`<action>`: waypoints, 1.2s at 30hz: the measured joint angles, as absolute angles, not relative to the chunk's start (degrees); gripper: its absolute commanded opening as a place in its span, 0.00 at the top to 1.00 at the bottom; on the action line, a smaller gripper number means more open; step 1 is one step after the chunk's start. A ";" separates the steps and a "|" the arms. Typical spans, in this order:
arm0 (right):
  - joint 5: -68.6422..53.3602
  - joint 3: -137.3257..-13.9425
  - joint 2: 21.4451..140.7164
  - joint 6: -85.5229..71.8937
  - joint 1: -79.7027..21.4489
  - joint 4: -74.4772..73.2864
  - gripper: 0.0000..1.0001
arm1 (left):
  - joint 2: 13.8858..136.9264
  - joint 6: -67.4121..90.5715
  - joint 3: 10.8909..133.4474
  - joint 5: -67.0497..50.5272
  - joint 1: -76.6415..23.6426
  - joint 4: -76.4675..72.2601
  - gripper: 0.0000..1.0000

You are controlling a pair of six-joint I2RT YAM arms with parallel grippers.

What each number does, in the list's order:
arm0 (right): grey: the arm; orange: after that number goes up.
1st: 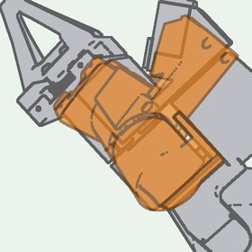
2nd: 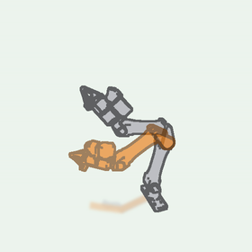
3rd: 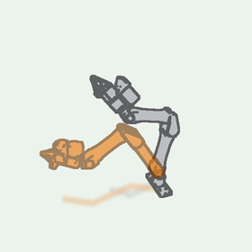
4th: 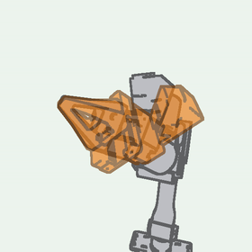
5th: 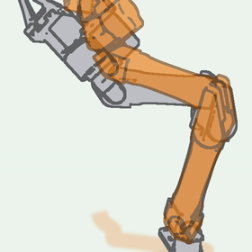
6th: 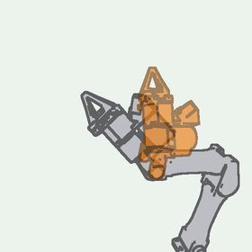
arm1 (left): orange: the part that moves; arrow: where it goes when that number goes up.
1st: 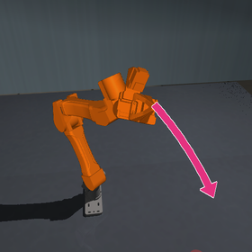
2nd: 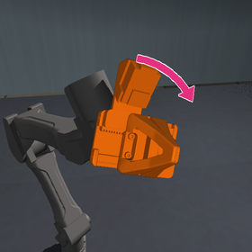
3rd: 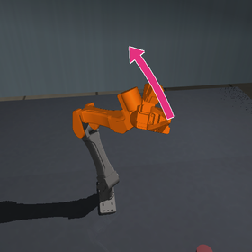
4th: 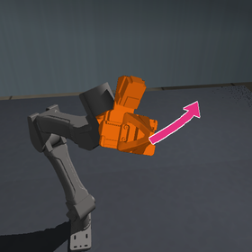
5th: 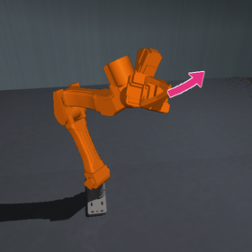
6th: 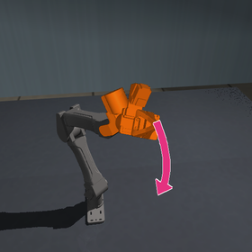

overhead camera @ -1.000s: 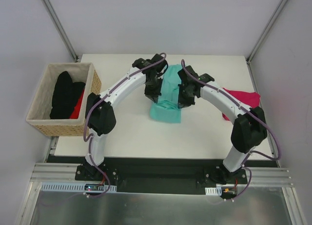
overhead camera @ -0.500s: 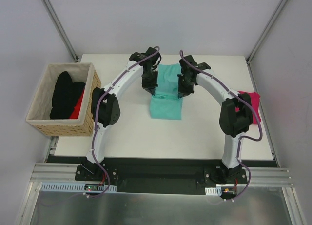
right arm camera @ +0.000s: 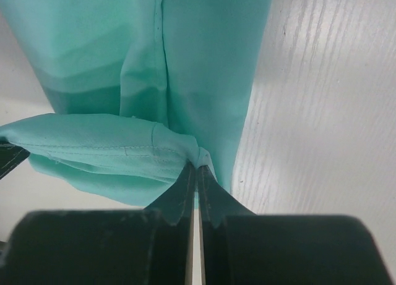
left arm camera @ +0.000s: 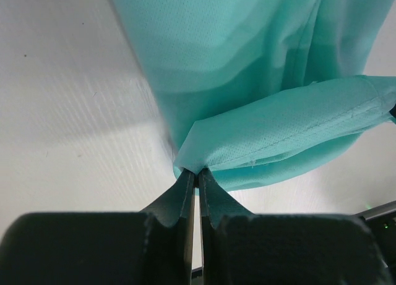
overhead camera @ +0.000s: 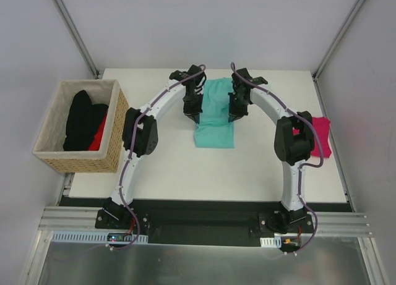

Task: Fold and stack the t-shirts
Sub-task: Fold the folded rectangular tshirt in 1/3 of the way

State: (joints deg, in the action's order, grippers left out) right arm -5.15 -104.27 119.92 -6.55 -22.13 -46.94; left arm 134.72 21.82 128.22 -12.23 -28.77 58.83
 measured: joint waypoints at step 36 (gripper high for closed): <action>-9.74 -121.71 133.78 -3.70 -18.46 -44.86 0.99 | 137.53 21.67 124.77 -14.39 -25.08 55.94 0.64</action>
State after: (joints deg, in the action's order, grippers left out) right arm -9.74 -121.71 133.78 -3.70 -18.46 -44.86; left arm 137.53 21.67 124.77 -14.39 -25.08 55.94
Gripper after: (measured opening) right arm 0.021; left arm 0.360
